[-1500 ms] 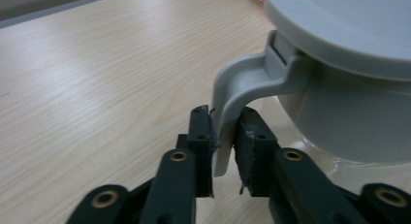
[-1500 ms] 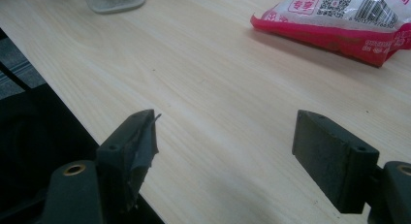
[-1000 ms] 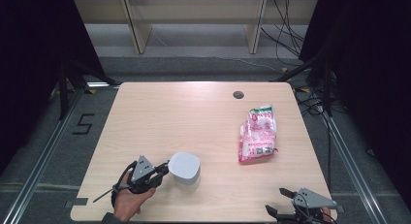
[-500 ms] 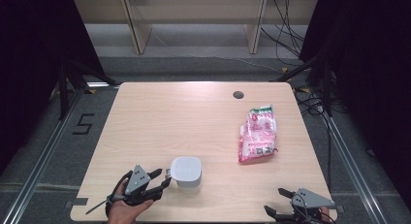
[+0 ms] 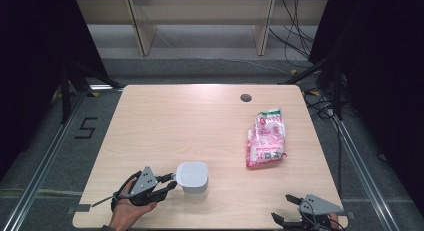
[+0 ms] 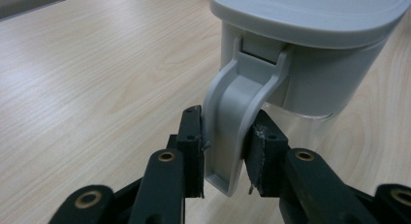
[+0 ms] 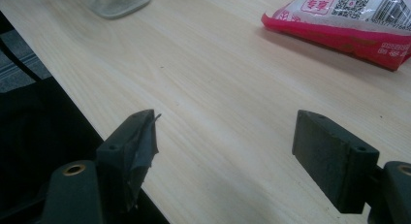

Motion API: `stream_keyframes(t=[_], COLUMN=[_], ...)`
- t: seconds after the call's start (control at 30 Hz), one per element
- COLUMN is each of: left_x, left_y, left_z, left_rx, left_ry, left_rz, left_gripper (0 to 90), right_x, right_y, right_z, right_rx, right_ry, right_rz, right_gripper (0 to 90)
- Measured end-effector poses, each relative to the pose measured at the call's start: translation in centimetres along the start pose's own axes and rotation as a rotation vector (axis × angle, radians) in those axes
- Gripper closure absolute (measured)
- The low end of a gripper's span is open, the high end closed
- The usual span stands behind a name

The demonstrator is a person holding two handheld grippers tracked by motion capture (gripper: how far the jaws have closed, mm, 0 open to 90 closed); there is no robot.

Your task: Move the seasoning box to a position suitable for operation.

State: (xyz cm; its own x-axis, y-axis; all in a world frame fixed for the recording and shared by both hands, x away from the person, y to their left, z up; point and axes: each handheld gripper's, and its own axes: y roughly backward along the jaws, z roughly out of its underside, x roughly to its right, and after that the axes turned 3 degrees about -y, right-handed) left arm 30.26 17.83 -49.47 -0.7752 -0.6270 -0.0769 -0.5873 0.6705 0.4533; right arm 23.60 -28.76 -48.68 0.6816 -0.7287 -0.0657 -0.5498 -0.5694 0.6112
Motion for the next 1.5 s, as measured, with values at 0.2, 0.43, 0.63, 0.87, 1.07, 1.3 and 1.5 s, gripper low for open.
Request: stream_keyframes(t=[0.2,0.43,0.63,0.87,1.07,1.3,1.5], left_x=[1.4,3.5,4.3,4.7,4.8,4.4,4.5], left_y=[-0.2,-1.2,-2.0,-3.1,-3.6,-4.2,-4.3], left_z=[-0.6,-1.6,-2.3,-2.9,-3.1,-3.5,-3.5], left_rx=[-0.025,-0.054,-0.066,-0.068,-0.055,-0.075,-0.063], left_ry=[0.005,0.029,0.038,0.053,0.064,0.036,0.025], left_rz=[-0.024,-0.014,-0.001,0.003,0.008,-0.01,0.005], left_gripper=[69.7,69.4,69.0,68.7,68.6,69.1,68.8], right_x=[-0.1,-0.1,-0.1,0.1,0.0,-0.2,-0.1], right_y=[0.0,0.0,0.1,0.2,0.1,0.3,0.2], right_z=[0.0,0.0,0.2,0.4,0.4,0.4,0.4], right_rx=[-0.007,-0.002,-0.004,-0.003,-0.006,-0.003,-0.003], right_ry=[-0.006,0.001,-0.001,-0.019,-0.009,-0.021,-0.022], right_rz=[-0.002,0.006,0.002,-0.009,-0.025,0.003,-0.003], right_gripper=[24.8,24.8,24.8,24.8,24.8,24.8,24.8])
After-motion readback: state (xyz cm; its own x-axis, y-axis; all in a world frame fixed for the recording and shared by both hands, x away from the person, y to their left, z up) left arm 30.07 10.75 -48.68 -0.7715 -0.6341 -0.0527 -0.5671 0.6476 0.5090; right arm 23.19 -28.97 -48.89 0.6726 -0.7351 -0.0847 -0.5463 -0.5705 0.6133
